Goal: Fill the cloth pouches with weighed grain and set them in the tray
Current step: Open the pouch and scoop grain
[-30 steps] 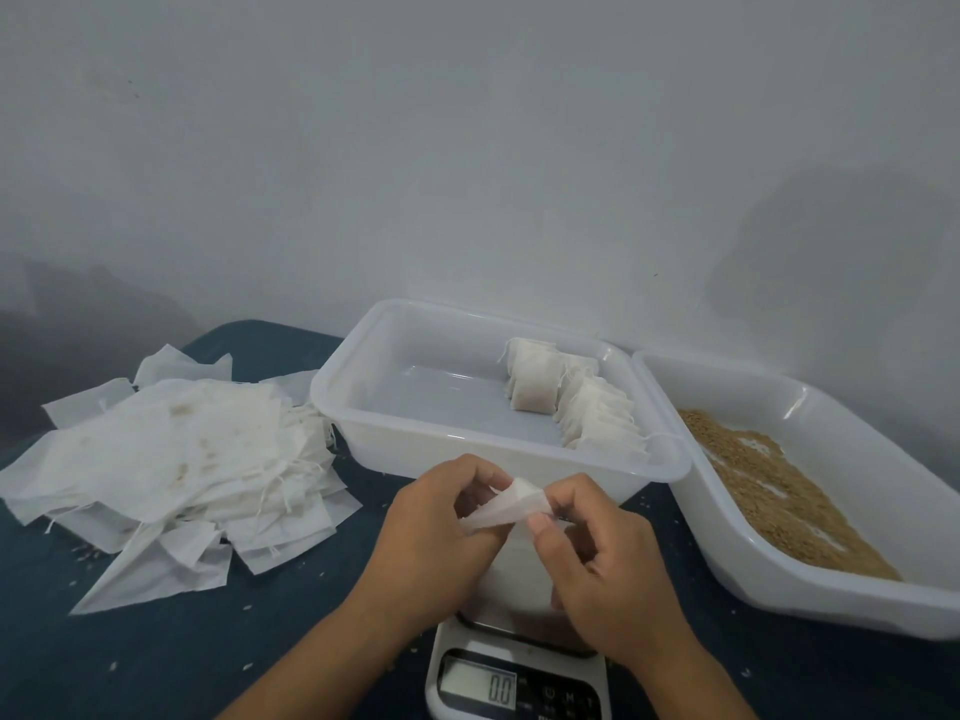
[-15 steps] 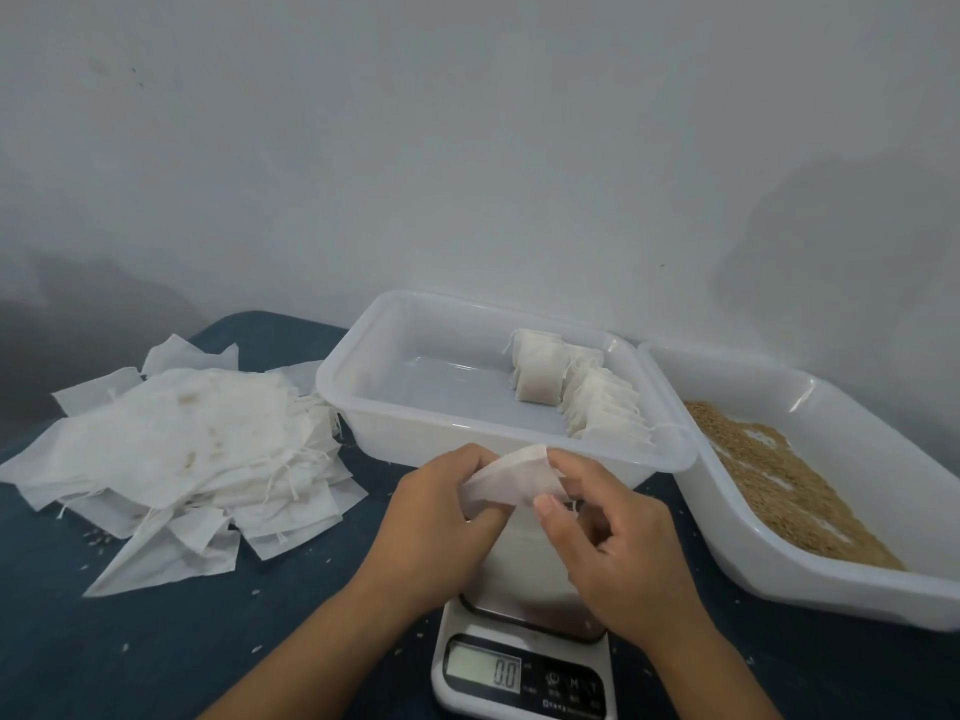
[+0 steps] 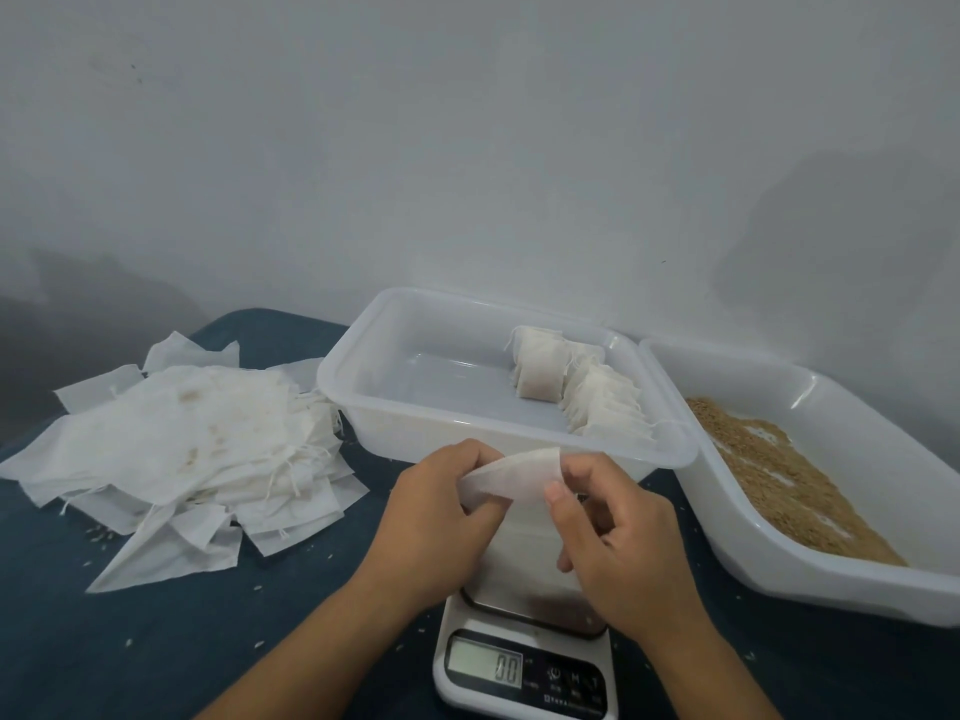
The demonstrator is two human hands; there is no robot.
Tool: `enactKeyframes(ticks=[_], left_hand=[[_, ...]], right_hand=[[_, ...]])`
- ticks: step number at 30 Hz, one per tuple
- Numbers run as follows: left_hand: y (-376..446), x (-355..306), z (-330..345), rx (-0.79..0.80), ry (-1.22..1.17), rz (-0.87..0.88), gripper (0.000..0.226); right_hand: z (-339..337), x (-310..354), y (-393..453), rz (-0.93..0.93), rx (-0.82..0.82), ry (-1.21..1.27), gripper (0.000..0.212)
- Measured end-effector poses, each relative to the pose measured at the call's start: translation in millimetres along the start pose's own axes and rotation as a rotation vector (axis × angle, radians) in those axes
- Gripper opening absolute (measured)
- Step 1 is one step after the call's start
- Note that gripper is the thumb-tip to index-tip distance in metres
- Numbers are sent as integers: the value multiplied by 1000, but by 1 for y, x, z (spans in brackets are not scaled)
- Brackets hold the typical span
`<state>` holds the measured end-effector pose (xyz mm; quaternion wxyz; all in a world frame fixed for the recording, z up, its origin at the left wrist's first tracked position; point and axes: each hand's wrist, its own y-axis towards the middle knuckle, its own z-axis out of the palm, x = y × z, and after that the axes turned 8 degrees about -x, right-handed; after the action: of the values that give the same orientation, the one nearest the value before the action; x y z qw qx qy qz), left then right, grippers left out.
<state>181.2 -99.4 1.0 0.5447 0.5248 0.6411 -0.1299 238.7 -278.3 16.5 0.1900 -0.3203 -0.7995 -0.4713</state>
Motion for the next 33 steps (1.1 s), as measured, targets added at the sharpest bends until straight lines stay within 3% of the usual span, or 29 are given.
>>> enactKeyframes(ticks=[4,8,11,13,16,22,27,33], left_hand=[[0,0,-1,-13,0,-2,13],[-1,1,0,-23,-2,2,15],[0,0,-1,-4,-12,32,14],[0,-1,-3,67,-18,79,18],[1,-3,-8,194,-59,102,39],[5,-9,-19,402,-249,-63,56],[5,-15,-31,581,-365,-149,54],[3,-21,-38,810,-497,-244,52]], right_hand=[[0,0,0,21,23,29,8],[1,3,-1,43,72,91,31],[2,1,-1,15,99,68,19],[1,0,0,2,101,63,15],[-3,-1,0,39,114,119,30],[-2,4,-1,0,108,145,33],[-5,11,-2,-42,130,178,36],[-12,21,-3,-97,280,257,50]])
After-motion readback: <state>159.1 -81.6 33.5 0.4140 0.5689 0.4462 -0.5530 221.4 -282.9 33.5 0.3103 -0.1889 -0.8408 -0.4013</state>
